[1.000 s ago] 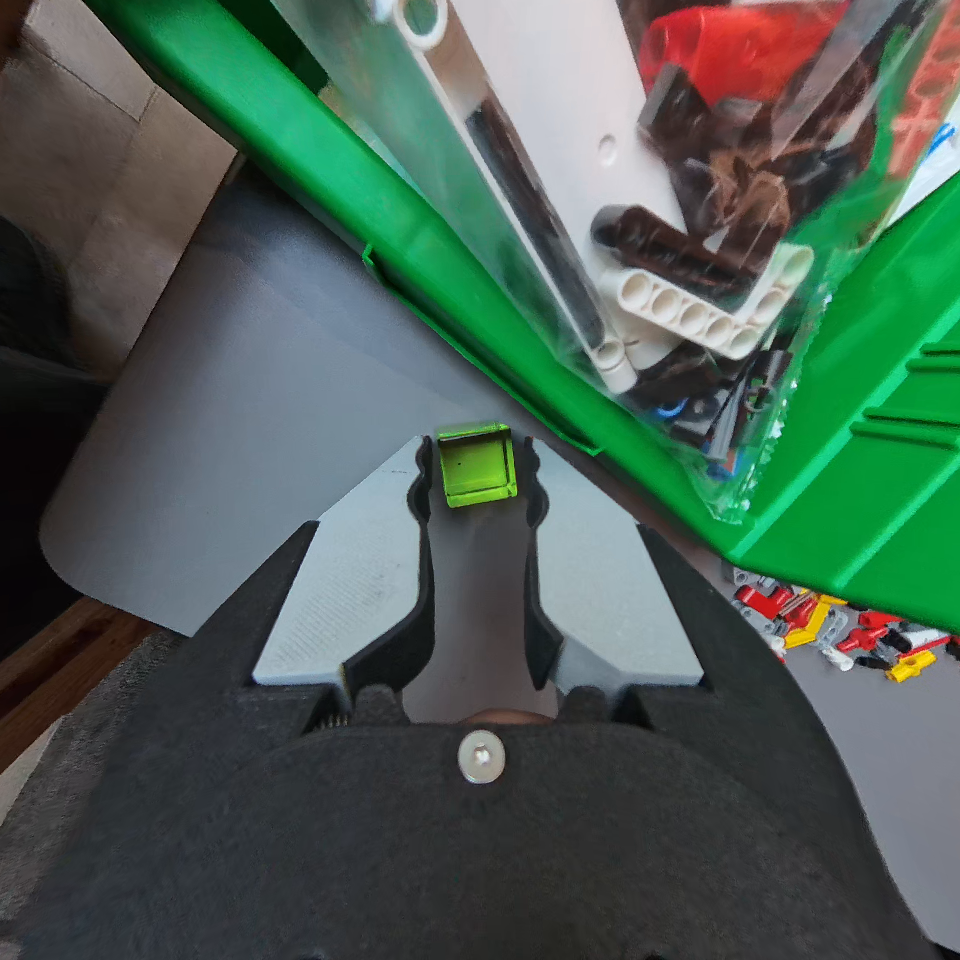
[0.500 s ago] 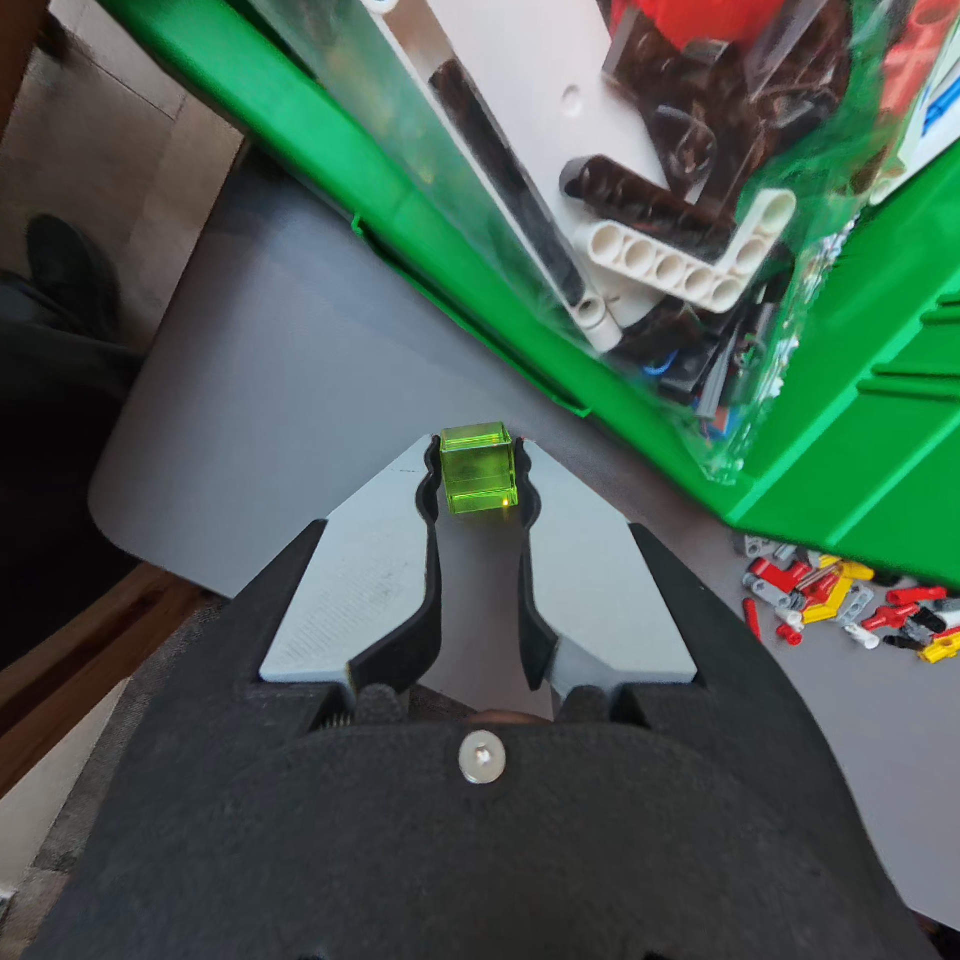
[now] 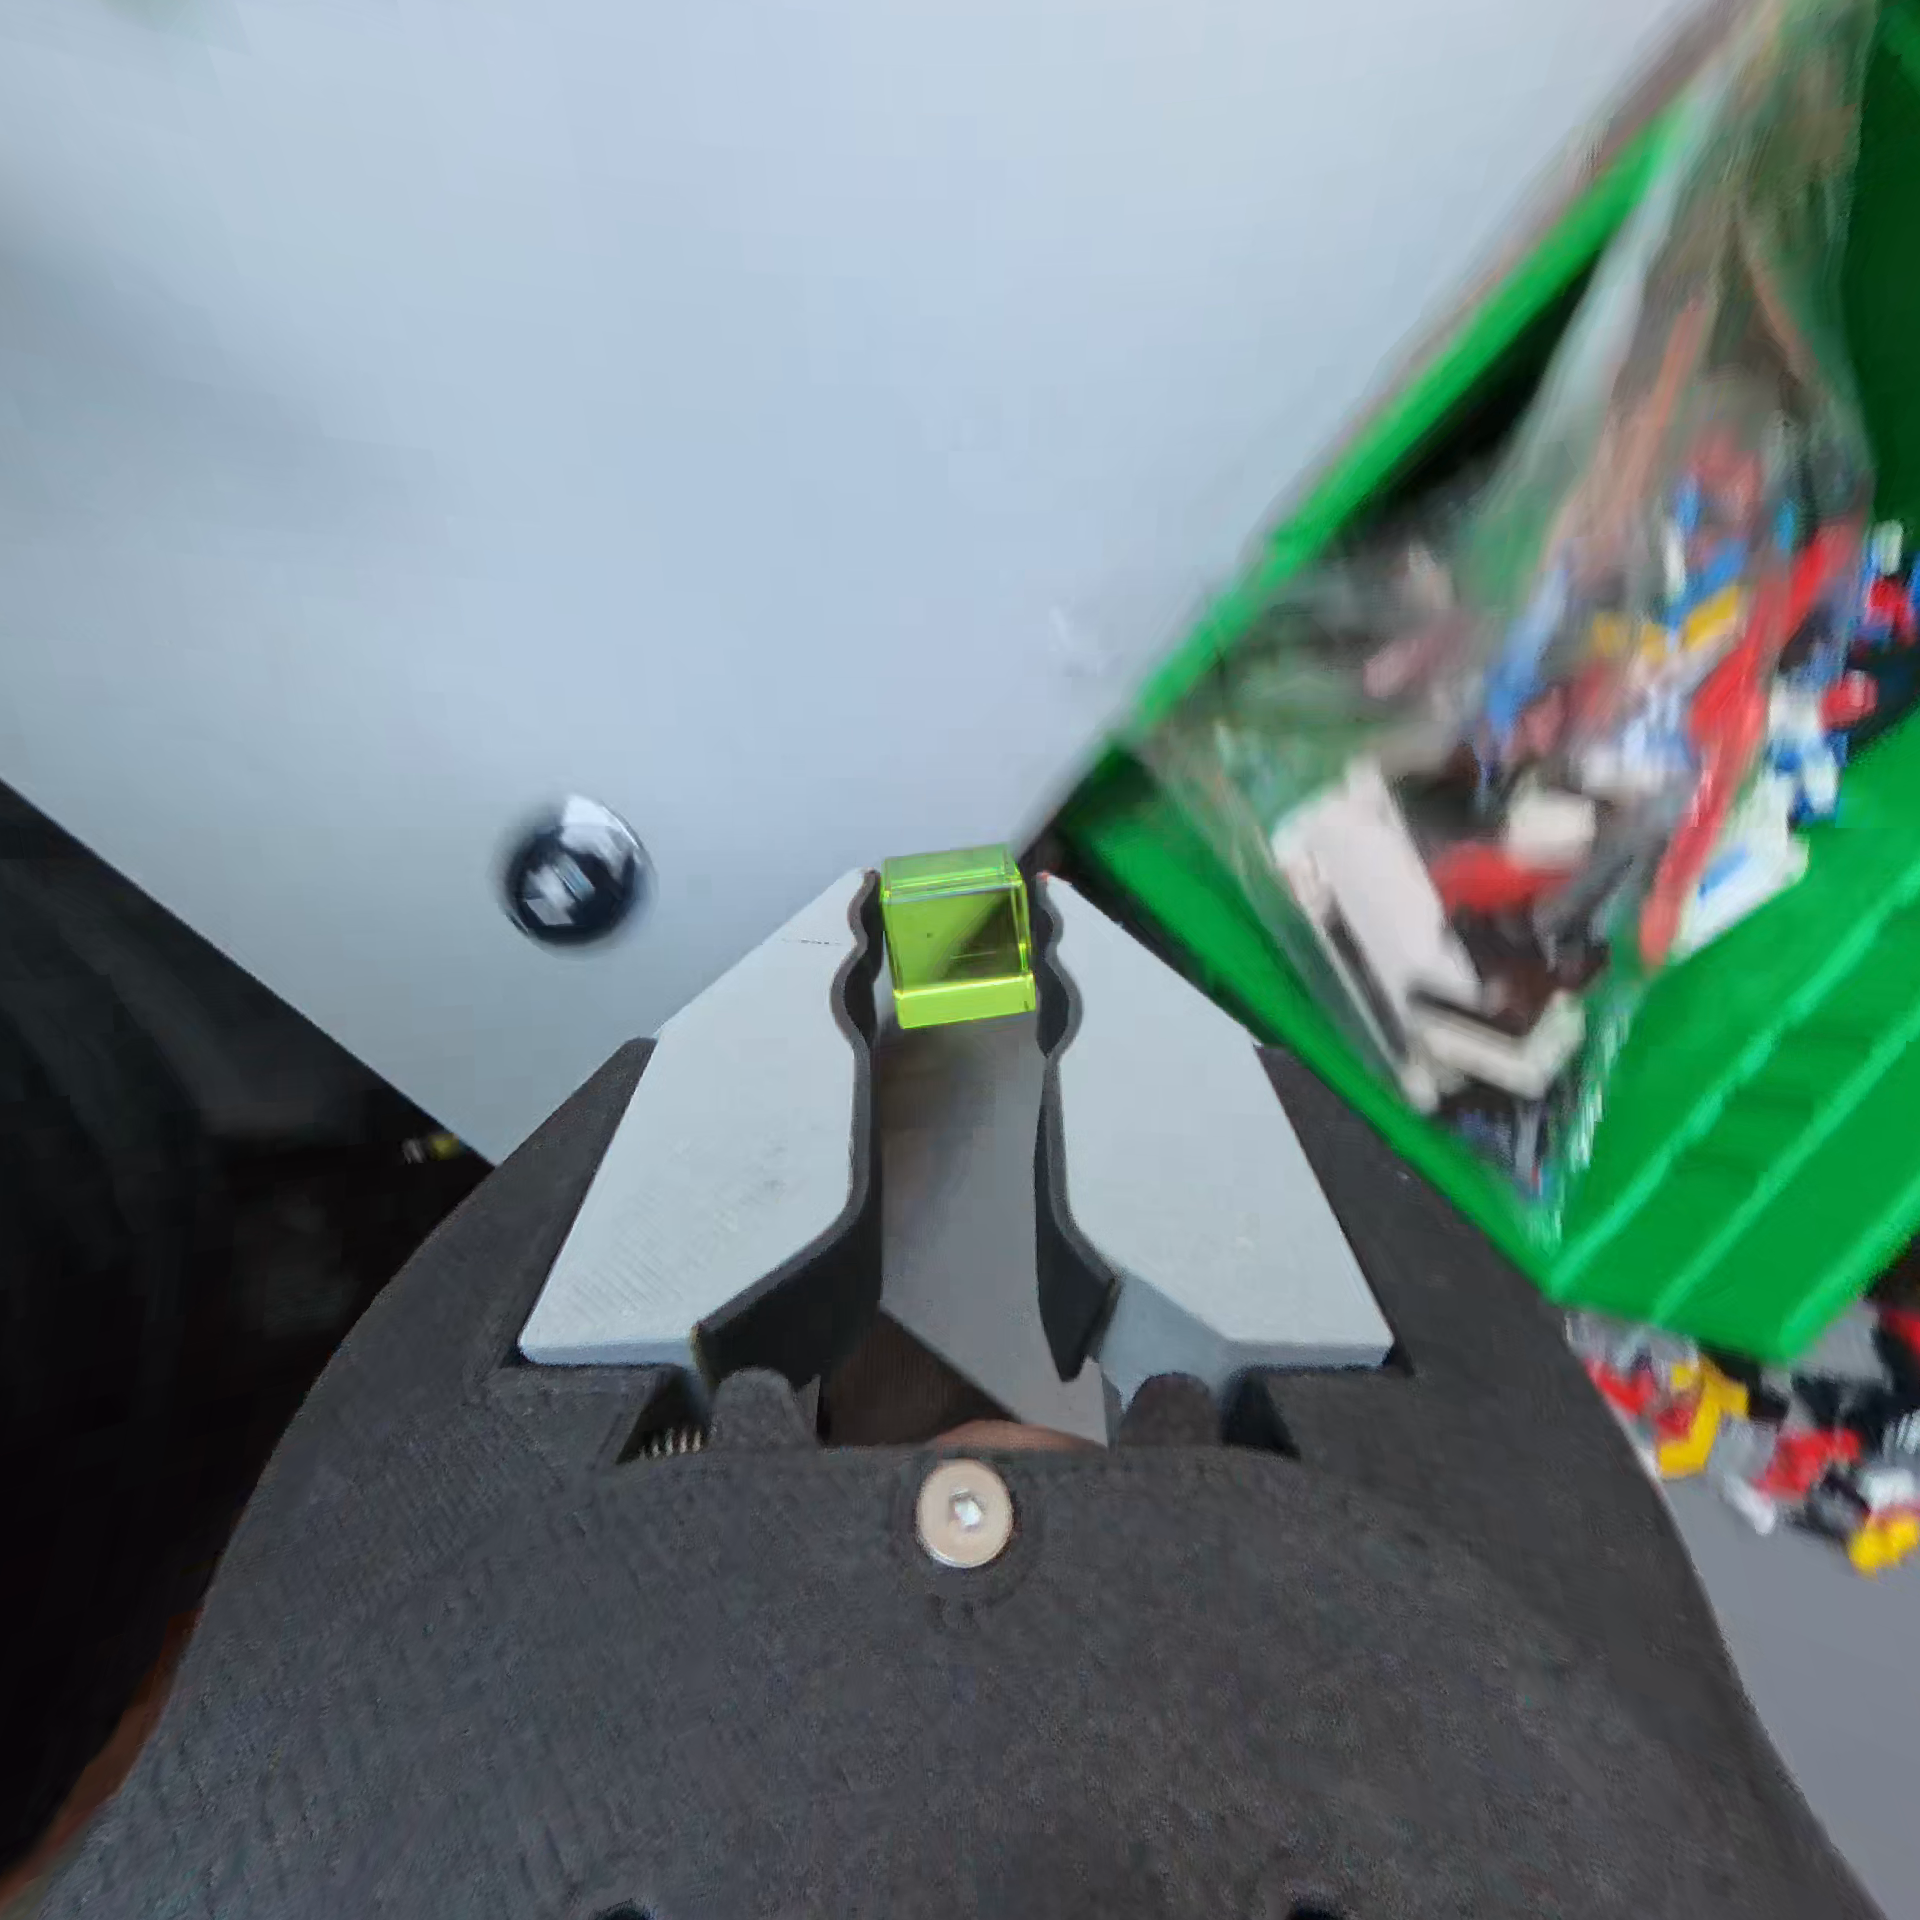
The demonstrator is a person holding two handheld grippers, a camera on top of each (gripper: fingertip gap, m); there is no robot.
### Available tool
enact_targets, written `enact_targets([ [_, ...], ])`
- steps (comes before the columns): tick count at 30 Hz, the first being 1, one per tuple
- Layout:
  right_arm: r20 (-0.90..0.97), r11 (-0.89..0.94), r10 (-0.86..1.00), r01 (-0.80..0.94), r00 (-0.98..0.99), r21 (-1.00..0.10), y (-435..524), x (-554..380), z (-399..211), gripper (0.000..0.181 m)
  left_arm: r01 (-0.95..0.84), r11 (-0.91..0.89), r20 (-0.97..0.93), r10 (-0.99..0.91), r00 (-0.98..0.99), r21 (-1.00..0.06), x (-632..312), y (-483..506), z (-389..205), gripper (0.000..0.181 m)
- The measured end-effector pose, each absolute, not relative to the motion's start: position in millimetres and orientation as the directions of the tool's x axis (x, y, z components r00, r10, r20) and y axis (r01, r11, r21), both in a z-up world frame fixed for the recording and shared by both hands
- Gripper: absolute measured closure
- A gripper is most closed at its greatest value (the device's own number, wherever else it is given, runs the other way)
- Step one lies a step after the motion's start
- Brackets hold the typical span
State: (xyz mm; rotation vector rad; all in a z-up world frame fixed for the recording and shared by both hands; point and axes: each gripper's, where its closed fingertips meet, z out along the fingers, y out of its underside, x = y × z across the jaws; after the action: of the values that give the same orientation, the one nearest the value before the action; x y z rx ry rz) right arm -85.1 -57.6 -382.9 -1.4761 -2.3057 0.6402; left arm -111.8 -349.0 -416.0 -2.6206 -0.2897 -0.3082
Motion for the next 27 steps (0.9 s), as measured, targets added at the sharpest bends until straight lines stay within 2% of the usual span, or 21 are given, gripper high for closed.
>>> enact_targets([
  [3, 0.027, 0.41, 0.872, 0.701, -0.488, -0.583, -116.9, -128.0, -363.5, 0.156, 0.227, -0.853, 0.256, 0.114, 0.96, -0.471, -111.3, -359.0, -416.5, 0.156],
  [10, 0.046, 0.519, 0.827, 0.73, -0.56, -0.445, -178.6, -177.9, -417.3, 0.157, 0.221, -0.842, 0.211, 0.131, 0.969, -0.492, -122.9, -385.9, -415.4, 0.152],
  [14, 0.039, 0.525, 0.825, 0.74, -0.564, -0.42, -188.8, -189.0, -420.6, 0.153, 0.31, -0.815, 0.208, 0.236, 0.949, -0.489, -130.0, -400.1, -416.2, 0.152],
  [17, 0.058, 0.58, 0.791, 0.714, -0.61, -0.393, -189.7, -188.9, -421.8, 0.151, 0.426, -0.736, 0.276, 0.326, 0.904, -0.526, -129.6, -399.9, -408.7, 0.152],
  [20, 0.059, 0.612, 0.764, 0.693, -0.642, -0.382, -186.9, -186.6, -421.9, 0.147, 0.455, -0.726, 0.306, 0.34, 0.889, -0.516, -124.1, -403.0, -411.1, 0.152],
  [22, 0.039, 0.626, 0.743, 0.674, -0.668, -0.392, -186.1, -181.0, -421.0, 0.146, 0.448, -0.743, 0.303, 0.335, 0.892, -0.497, -120.2, -406.4, -414.7, 0.152],
  [24, 0.063, 0.663, 0.704, 0.622, -0.707, -0.417, -182.9, -179.5, -420.1, 0.157, 0.446, -0.751, 0.303, 0.334, 0.892, -0.486, -117.2, -408.2, -415.1, 0.153],
  [27, 0.062, 0.684, 0.661, 0.566, -0.748, -0.461, -181.2, -184.6, -417.6, 0.157, 0.462, -0.759, 0.302, 0.356, 0.884, -0.458, -115.1, -409.8, -415.4, 0.154],
])
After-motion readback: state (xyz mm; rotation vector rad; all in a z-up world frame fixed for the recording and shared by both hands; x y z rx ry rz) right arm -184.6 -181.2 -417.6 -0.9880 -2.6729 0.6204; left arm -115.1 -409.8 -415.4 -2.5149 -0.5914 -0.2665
